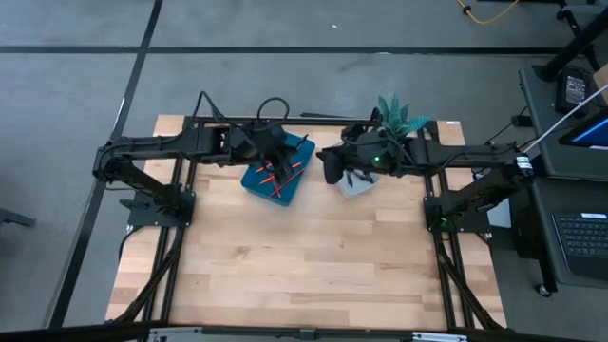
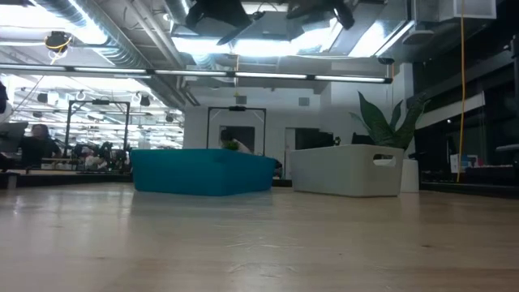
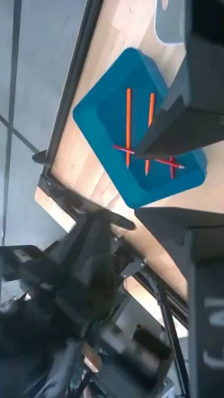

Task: Sort pens & pencils
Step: Put the black pen into the gray bin

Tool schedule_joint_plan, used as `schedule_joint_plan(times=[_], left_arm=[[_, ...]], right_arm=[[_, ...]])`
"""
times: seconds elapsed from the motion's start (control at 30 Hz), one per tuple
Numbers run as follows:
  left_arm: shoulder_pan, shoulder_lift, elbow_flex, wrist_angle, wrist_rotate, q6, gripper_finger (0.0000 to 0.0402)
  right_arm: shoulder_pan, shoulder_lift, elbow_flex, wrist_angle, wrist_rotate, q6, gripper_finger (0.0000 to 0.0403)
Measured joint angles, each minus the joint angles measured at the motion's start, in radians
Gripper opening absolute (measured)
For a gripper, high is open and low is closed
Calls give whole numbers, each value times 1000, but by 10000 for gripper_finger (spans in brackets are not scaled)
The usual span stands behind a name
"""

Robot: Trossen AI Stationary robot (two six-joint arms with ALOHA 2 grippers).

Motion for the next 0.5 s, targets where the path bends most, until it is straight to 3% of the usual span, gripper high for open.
schedule_joint_plan(times=[0.23,0.5], left_arm=[[3,-9,0,17,27,0,23],[3,-9,0,24,33,-3,23]], right_arm=[[-14,0,-117,257,-16,-41,164],[-49,1,-153,378,-81,-51,165]])
